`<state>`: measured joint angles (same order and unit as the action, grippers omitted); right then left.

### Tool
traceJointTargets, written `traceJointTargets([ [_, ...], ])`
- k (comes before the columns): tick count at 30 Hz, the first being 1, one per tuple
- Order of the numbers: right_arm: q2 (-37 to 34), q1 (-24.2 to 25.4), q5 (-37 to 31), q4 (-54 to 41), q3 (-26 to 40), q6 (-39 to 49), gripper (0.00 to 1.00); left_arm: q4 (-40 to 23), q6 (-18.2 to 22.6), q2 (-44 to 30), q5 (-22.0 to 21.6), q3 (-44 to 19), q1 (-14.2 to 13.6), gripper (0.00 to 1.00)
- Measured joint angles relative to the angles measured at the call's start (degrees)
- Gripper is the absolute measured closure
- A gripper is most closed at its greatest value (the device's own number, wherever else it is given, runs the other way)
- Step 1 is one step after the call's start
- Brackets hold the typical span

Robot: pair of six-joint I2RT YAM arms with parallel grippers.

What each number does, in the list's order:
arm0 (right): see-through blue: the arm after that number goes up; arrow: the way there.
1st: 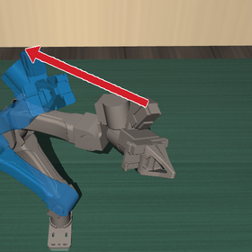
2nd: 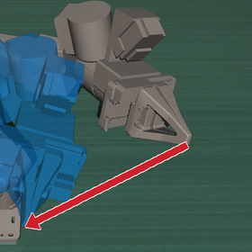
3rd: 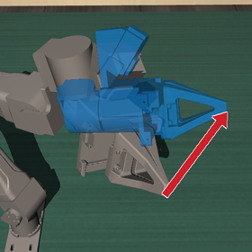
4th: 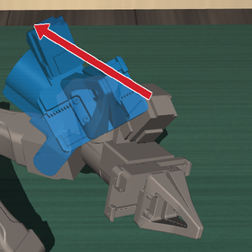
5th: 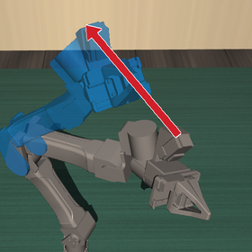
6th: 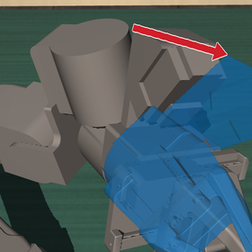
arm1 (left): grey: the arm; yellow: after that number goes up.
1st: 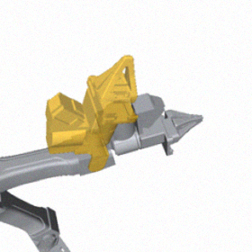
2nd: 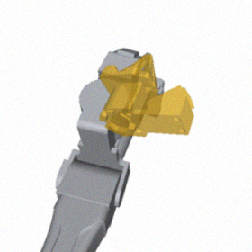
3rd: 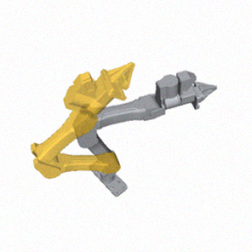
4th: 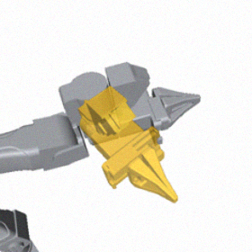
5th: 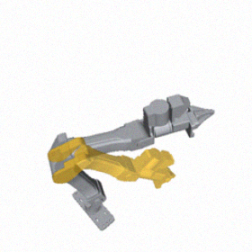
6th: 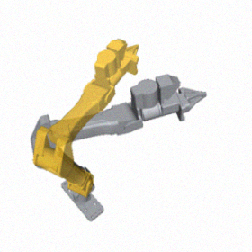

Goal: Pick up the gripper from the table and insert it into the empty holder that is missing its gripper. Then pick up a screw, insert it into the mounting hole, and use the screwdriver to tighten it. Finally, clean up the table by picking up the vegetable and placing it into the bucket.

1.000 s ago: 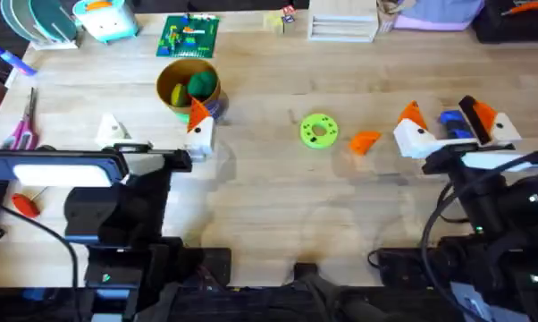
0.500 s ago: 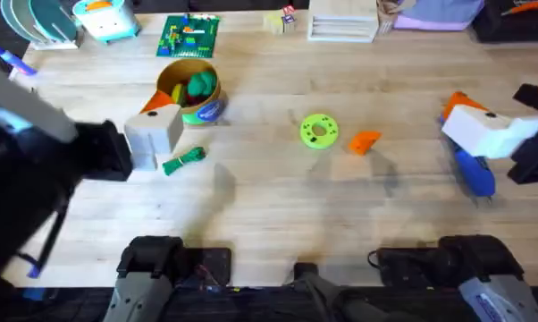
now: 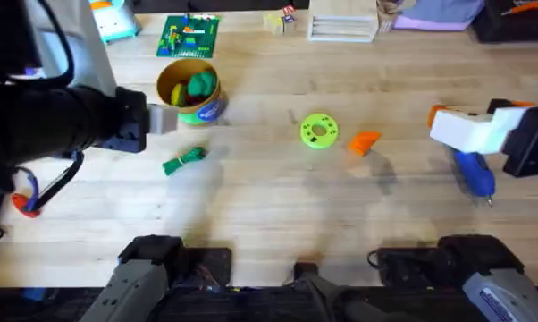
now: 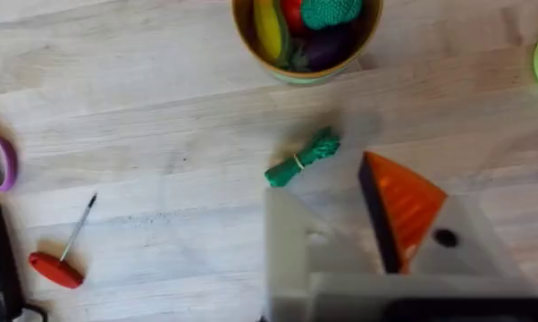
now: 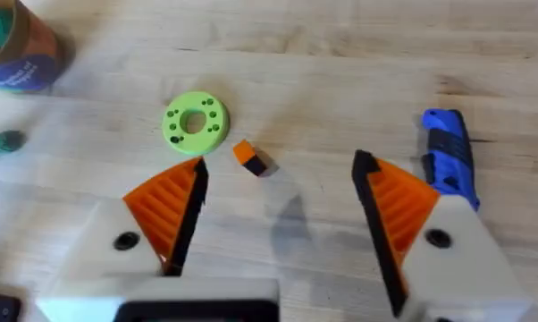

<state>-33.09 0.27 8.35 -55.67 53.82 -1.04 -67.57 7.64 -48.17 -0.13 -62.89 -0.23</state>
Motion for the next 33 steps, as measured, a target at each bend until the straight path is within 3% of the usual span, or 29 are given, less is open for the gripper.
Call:
traceJointTargets([
  [2,0.0,0.0,0.1,0.0,0.0,0.0,0.010,0.0,-0.3,-1.2,0.3,0.0,0.0,0.871],
  [3,0.0,0.0,0.1,0.0,0.0,0.0,0.010,0.0,-0.3,-1.7,0.4,0.0,0.0,0.944],
  [9,0.0,0.0,0.1,-0.1,0.0,0.0,0.010,3.1,-4.1,-1.9,0.6,0.0,0.0,0.056],
  [10,0.0,0.0,0.1,-0.1,0.0,0.0,0.010,4.6,-4.5,-1.9,0.6,0.0,0.0,0.024],
  [13,0.0,0.0,0.1,-0.1,0.0,0.0,0.010,10.1,-6.6,-1.9,1.1,0.0,0.0,0.009],
  [19,0.0,0.0,0.1,-0.1,0.0,0.0,0.010,19.9,-13.7,-1.9,6.6,0.0,0.0,0.008],
  [27,0.0,0.0,0.1,-0.1,0.0,0.0,0.010,19.9,-21.6,-1.9,9.6,0.0,0.0,0.008],
  [30,0.0,0.0,0.1,-0.1,0.0,0.0,0.010,19.8,-21.9,-1.9,10.6,0.0,-0.2,0.008],
  [33,0.0,0.0,0.1,-0.1,0.0,0.0,0.010,22.1,-19.2,-2.6,13.1,0.0,-2.0,0.008],
])
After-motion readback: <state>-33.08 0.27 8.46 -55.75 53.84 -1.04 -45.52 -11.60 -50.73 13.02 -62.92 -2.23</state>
